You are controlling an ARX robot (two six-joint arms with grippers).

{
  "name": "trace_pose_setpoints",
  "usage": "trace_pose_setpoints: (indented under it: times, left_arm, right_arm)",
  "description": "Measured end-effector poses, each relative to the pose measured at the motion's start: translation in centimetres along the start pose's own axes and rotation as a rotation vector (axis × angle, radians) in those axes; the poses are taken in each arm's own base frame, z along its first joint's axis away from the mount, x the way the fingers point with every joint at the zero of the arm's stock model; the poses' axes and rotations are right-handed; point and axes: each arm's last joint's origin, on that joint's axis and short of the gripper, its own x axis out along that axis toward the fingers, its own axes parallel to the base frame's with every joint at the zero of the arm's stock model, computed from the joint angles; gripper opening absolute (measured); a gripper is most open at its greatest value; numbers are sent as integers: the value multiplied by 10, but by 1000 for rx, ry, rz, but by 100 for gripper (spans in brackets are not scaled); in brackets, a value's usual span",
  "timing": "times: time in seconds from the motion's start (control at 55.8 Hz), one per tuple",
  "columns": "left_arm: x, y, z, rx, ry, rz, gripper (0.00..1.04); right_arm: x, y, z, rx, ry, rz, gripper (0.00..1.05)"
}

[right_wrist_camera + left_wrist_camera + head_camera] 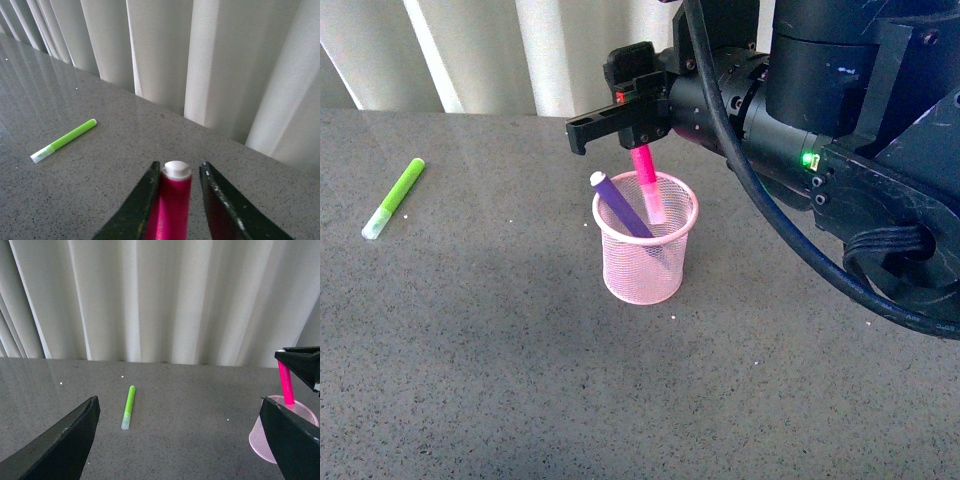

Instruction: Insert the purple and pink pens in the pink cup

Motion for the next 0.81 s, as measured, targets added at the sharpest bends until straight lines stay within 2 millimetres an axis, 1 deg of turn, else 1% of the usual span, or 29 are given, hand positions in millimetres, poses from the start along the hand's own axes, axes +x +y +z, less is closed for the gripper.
trace_pose_setpoints:
  times: [0.126, 0.143, 0.179, 0.197, 0.269, 0.412, 0.466, 0.502, 0.628, 0.753, 0.789, 0.807]
  left_arm:
    - [0, 0, 0, 0, 0, 0, 98]
    - [0, 0, 0, 0, 0, 0, 98]
    - [0, 0, 0, 0, 0, 0, 98]
    - [0, 0, 0, 0, 0, 0, 98]
    - [0, 0, 0, 0, 0, 0, 98]
    - [0, 0, 0, 0, 0, 0, 98]
    - [0, 0, 0, 0, 0, 0, 98]
    - [0, 0, 0, 0, 0, 0, 98]
    - [0, 0, 0, 0, 0, 0, 98]
    - [0, 0, 0, 0, 0, 0, 98]
    - [0, 0, 0, 0, 0, 0, 98]
    - [0, 0, 0, 0, 0, 0, 98]
  right_arm:
    - [0, 0, 0, 0, 0, 4, 51]
    - [0, 0, 0, 0, 0, 4, 53]
    - [0, -1, 0, 1, 0, 1, 60]
    - [0, -2, 0, 1, -1, 0, 62]
    - [-1, -5, 0, 3, -5, -10, 76]
    - [-4, -13, 4, 9, -16, -31, 99]
    - [-7, -15, 7, 12, -24, -38, 99]
    - [-12, -19, 13, 17, -38, -49, 97]
    - [-28, -29, 31, 39, -80, -93, 98]
    - [-56, -47, 56, 64, -121, -176, 98]
    - [-69, -54, 65, 72, -138, -205, 98]
    - [-73, -55, 67, 72, -144, -212, 98]
